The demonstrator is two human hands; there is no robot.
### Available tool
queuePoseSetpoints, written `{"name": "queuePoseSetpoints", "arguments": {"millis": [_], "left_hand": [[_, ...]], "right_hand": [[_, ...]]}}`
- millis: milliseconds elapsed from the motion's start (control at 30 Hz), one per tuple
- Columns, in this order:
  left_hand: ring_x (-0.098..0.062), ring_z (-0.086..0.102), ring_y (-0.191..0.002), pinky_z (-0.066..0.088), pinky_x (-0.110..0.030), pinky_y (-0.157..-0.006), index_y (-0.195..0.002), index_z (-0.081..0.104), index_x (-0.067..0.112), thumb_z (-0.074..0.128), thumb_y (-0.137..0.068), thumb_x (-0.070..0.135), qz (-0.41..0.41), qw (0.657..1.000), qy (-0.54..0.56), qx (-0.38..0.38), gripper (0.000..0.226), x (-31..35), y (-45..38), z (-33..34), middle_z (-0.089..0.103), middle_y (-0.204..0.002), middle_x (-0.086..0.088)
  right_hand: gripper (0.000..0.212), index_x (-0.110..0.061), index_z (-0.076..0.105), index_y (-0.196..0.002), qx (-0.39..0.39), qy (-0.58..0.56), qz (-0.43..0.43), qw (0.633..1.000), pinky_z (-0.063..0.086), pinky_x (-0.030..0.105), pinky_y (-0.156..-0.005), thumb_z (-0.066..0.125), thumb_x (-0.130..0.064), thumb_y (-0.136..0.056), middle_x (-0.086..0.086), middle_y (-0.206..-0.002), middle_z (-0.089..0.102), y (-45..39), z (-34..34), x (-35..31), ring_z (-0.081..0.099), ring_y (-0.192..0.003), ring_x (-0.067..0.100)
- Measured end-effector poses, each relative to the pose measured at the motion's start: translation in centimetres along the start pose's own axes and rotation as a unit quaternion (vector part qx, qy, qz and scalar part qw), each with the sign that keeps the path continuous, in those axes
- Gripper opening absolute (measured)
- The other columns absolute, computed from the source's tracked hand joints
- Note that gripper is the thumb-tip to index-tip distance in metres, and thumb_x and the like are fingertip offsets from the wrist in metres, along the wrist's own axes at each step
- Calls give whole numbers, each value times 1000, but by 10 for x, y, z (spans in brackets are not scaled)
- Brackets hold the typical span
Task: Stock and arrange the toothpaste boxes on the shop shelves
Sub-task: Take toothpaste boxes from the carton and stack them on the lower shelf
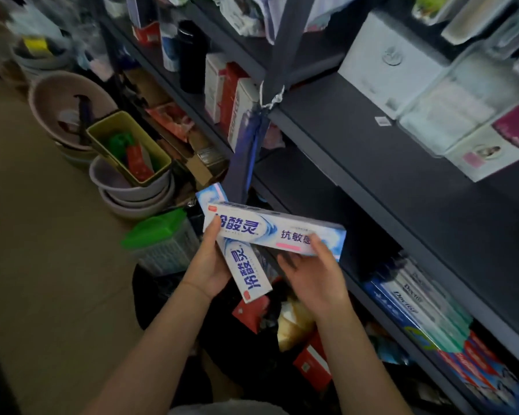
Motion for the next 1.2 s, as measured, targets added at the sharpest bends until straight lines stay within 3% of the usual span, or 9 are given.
{"name": "queuePoseSetpoints", "arguments": {"millis": [200, 367, 467, 533, 667, 800, 933, 1067, 1200], "left_hand": [[-21, 68, -102, 58, -33, -80, -136, 55, 16, 71, -74, 55, -31, 999, -4, 31, 75, 19, -50, -27, 69, -123, -10], [-29, 66, -108, 53, -45, -92, -132, 59, 19, 71, -76, 56, -80, 993, -66, 60, 69, -3, -86, -46, 68, -125, -12], [-24, 70, -103, 55, -41, -90, -128, 62, 22, 71, -71, 67, -114, 984, -130, 47, 73, -19, -106, -43, 71, -121, -7], [-22, 72, -98, 57, -39, -87, -125, 63, 24, 65, -68, 71, -131, 977, -164, 34, 73, -31, -114, -39, 73, -115, -4], [-22, 73, -92, 59, -33, -70, -127, 60, 26, 73, -64, 67, -161, 963, -216, 35, 77, -64, -126, -45, 73, -109, -6], [-17, 73, -84, 58, -31, -70, -117, 66, 23, 75, -83, 34, -170, 947, -271, 24, 36, -87, -130, -43, 76, -92, 3], [-3, 69, -70, 52, -19, -61, -97, 67, 26, 78, -83, 17, -117, 908, -402, -15, 20, -89, -138, -36, 73, -75, 14], [13, 63, -74, 44, -5, -63, -105, 66, 32, 84, -76, 14, -9, 837, -542, -76, 39, -67, -142, -15, 70, -81, 24], [-5, 66, -99, 53, -26, -82, -134, 54, 32, 78, -63, 44, 99, 718, -681, -110, 76, -50, -157, 8, 71, -106, 10]], "right_hand": [[27, -10, 59, -109, 126, 212, -43, 968, 55, 32, -75, 69, -16, -84, 11, -111, 71, -25, -29, -22, 70, -94, 20], [75, -26, 69, -114, 100, 489, 110, 859, 56, 40, -85, 90, -58, -48, 0, -109, 74, -40, -63, -5, 71, -98, 19], [59, -18, 73, -103, 124, 513, 124, 840, 52, 24, -60, 82, -60, -63, -6, -79, 74, -58, -77, -9, 69, -66, 10], [40, -17, 70, -84, 174, 481, 100, 853, 30, 20, -42, 77, -55, -75, -4, -58, 58, -71, -94, -16, 48, -44, 9], [63, -20, 71, -97, 230, 437, 1, 869, 35, 20, -45, 76, -70, -59, -3, -78, 60, -94, -126, -27, 50, -60, 9], [30, -20, 67, -99, 295, 431, -139, 841, 45, 17, -52, 79, -40, -79, -10, -81, 63, -119, -140, -48, 57, -64, 3], [49, -18, 58, -127, 305, 541, -192, 760, 45, 12, -82, 75, -34, -84, -2, -119, 61, -156, -151, -58, 58, -103, 7], [58, -20, 49, -141, 281, 551, -192, 762, 32, -3, -82, 71, -20, -88, 4, -132, 49, -185, -149, -65, 49, -112, 7], [67, -26, 30, -153, 292, 556, -182, 757, 23, -6, -85, 61, -16, -94, 11, -149, 34, -185, -136, -73, 36, -129, 13]]}}
Point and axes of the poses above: each hand's wrist, its own y-axis away from the middle knuckle, its own z-axis out of the palm, x = y × z, the point moved 8 cm from there along -y, towards the middle knuckle
